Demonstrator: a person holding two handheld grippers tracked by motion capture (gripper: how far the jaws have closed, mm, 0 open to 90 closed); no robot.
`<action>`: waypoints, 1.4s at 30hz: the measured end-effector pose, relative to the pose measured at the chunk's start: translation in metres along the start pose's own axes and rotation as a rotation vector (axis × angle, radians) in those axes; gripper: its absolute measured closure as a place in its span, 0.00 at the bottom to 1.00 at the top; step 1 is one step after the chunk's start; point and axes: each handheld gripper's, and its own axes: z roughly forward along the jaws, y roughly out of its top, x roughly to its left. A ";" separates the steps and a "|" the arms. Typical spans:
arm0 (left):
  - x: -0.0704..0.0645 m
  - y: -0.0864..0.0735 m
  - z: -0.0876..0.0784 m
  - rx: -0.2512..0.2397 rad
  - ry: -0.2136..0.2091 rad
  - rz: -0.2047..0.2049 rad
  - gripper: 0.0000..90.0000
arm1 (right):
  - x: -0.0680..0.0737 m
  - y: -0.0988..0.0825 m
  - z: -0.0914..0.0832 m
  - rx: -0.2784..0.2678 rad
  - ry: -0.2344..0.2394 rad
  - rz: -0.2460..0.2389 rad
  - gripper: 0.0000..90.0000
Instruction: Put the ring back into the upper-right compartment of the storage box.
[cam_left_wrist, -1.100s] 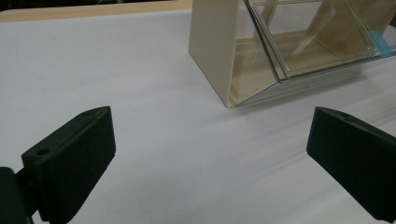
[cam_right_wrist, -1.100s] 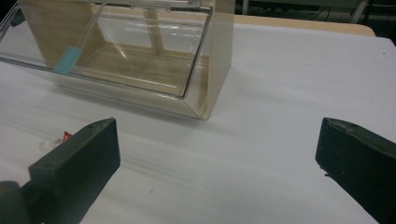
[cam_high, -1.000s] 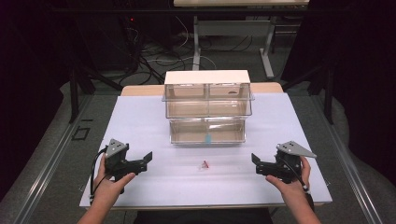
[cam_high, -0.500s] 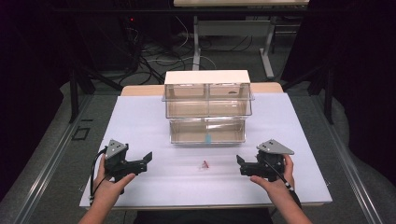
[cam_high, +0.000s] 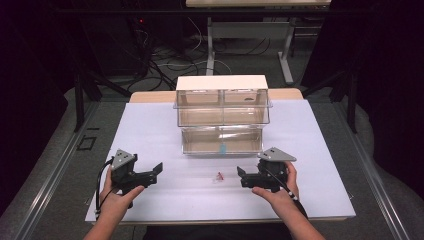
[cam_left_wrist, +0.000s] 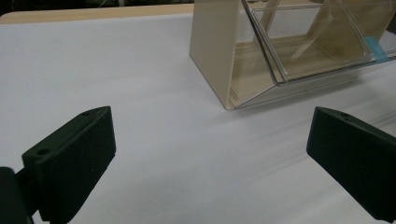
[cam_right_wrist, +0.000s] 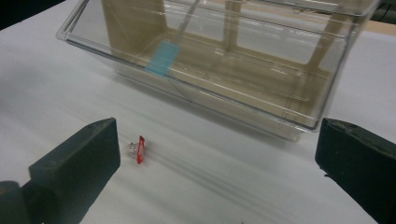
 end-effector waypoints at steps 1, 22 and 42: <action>0.000 0.000 0.000 0.000 -0.002 -0.001 0.02 | 0.005 0.001 0.003 0.008 0.006 -0.015 0.00; 0.000 0.000 0.000 0.001 0.001 0.005 0.02 | 0.047 0.002 0.031 0.041 0.049 -0.098 0.06; 0.000 0.000 0.000 0.009 0.011 0.009 0.03 | 0.055 -0.004 0.050 0.123 0.055 -0.116 0.17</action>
